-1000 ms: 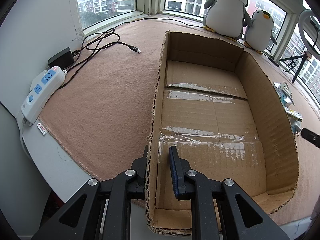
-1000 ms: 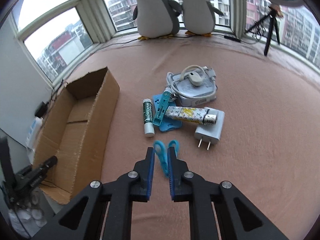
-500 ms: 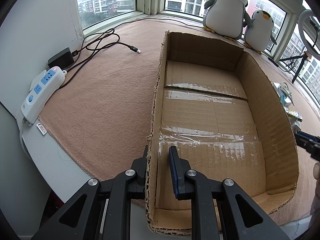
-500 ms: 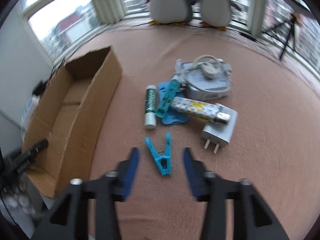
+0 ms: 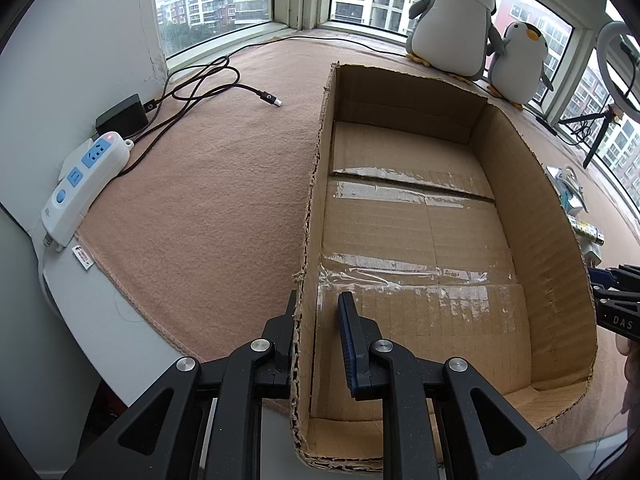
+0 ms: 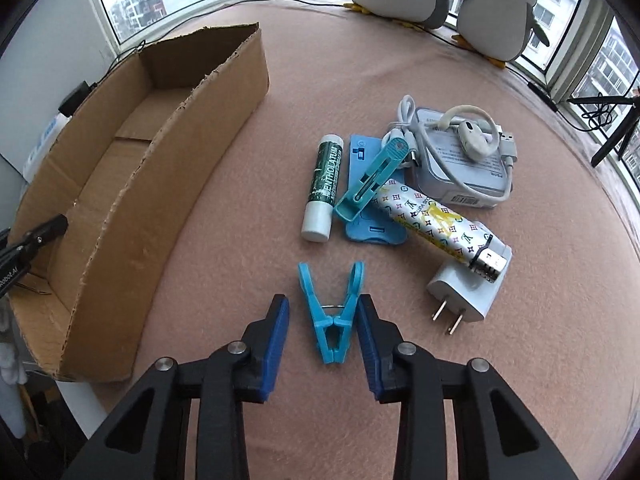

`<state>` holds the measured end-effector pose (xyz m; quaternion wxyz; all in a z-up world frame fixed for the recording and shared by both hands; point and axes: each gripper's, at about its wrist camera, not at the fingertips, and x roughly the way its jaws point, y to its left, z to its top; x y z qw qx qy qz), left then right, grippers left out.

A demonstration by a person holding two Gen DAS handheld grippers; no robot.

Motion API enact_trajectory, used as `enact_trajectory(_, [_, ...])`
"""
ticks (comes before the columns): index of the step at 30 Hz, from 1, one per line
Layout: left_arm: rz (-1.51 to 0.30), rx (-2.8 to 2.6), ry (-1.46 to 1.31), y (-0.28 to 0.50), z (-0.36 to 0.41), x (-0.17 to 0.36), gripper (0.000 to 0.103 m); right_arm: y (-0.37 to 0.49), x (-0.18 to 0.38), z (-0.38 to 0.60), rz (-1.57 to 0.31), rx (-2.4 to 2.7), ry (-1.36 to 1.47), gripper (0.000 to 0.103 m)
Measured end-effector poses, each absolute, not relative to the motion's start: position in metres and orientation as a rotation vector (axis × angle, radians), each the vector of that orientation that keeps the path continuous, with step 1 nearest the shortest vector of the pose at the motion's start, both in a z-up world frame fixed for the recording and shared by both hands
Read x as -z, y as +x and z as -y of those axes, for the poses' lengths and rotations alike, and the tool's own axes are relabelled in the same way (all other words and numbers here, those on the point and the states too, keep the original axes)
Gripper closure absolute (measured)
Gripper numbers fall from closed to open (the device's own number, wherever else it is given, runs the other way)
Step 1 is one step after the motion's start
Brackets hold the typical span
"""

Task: Organize rigid objects
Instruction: 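Carry the blue clothespin into the box and open the right tool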

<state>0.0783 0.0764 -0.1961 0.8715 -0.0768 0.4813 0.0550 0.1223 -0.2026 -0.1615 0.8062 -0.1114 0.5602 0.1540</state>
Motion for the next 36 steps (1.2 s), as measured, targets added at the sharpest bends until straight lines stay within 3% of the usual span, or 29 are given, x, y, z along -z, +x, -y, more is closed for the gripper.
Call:
enact_trajectory(3, [-1.007, -0.114, -0.159, 0.079, -0.077, 0.196, 0.085, 0.123, 0.161, 0.204, -1.198, -0.325, -0.228, 0.081])
enact_trajectory(14, [-1.007, -0.114, -0.159, 0.079, -0.075, 0.196, 0.085, 0.114, 0.131, 0.209, -1.124, -0.345, -0.113, 0.081])
enact_trajectory(23, [-1.007, -0.116, -0.159, 0.081, -0.076, 0.197, 0.085, 0.08, 0.083, 0.148, -0.976, -0.538, -0.082, 0.081])
enact_trajectory(32, [-1.007, -0.114, -0.157, 0.082, -0.075, 0.197, 0.085, 0.064, 0.098, 0.093, -0.97, -0.594, -0.207, 0.081])
enact_trajectory(36, [-1.007, -0.113, -0.157, 0.082, -0.076, 0.197, 0.085, 0.062, 0.098, 0.093, -0.95, -0.593, -0.21, 0.062])
